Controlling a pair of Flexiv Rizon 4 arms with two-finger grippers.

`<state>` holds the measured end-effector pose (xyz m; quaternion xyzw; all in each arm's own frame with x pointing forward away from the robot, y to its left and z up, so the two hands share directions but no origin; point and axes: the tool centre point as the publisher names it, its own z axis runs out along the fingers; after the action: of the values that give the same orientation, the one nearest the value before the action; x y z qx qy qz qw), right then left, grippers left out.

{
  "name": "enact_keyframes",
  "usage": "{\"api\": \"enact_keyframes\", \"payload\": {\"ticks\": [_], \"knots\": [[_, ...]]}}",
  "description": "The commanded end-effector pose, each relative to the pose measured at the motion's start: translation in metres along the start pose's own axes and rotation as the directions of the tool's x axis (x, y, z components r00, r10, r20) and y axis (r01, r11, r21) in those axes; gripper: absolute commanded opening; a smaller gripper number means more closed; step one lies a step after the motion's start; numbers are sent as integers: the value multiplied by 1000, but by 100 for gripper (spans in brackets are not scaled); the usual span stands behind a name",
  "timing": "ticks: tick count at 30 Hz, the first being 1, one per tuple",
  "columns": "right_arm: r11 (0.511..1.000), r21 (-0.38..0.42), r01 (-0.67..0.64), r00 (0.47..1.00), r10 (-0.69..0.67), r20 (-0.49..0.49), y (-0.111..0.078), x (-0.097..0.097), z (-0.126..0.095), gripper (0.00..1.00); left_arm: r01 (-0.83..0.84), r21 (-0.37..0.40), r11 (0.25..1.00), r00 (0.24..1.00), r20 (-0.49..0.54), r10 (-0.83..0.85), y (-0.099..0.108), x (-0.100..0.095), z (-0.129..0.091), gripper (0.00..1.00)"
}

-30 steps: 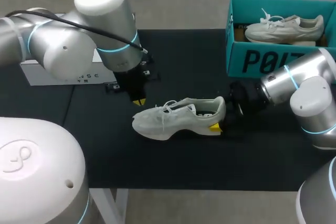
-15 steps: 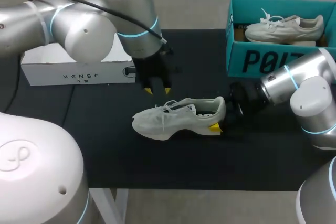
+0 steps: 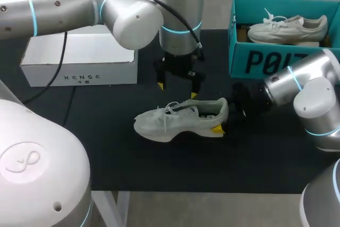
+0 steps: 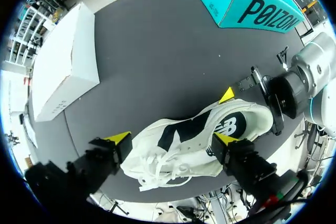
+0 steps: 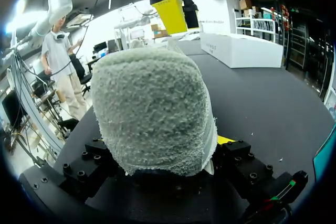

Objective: Take the shoe out of the shoebox, open the shoe tongue, remove and reinsert the insole, then place the shoe into the shoebox

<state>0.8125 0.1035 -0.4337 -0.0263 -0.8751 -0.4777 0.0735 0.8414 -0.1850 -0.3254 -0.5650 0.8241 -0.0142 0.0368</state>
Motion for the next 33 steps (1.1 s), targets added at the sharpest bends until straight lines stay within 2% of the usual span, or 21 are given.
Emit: {"api": "enact_keyframes", "payload": {"ticks": [1, 8, 15, 19, 23, 27, 33], "knots": [[1000, 1, -1, 1000, 1, 1, -5, -1, 8, 0, -39, -11, 999, 998, 50, 39, -6, 14, 6, 100], [1000, 1, -1, 1000, 1, 1, -5, -1, 8, 0, -68, -12, 998, 996, 59, 68, -5, 25, 14, 100], [1000, 1, -1, 1000, 1, 1, -5, -1, 8, 0, -82, -11, 997, 996, 24, 83, -5, 48, 28, 100], [1000, 1, -1, 1000, 1, 1, -5, -1, 8, 0, -96, -21, 995, 994, 51, 97, -4, 56, 39, 100], [1000, 1, -1, 1000, 1, 1, -5, -1, 8, 0, -76, -5, 997, 995, 67, 76, -1, 55, 49, 100], [1000, 1, -1, 1000, 1, 1, -5, -1, 8, 0, -56, -25, 998, 995, 84, 58, 5, 51, 57, 100], [1000, 1, -1, 1000, 1, 1, -5, -1, 8, 0, 16, -37, 999, 994, 106, -12, 19, 34, 57, 100]]}}
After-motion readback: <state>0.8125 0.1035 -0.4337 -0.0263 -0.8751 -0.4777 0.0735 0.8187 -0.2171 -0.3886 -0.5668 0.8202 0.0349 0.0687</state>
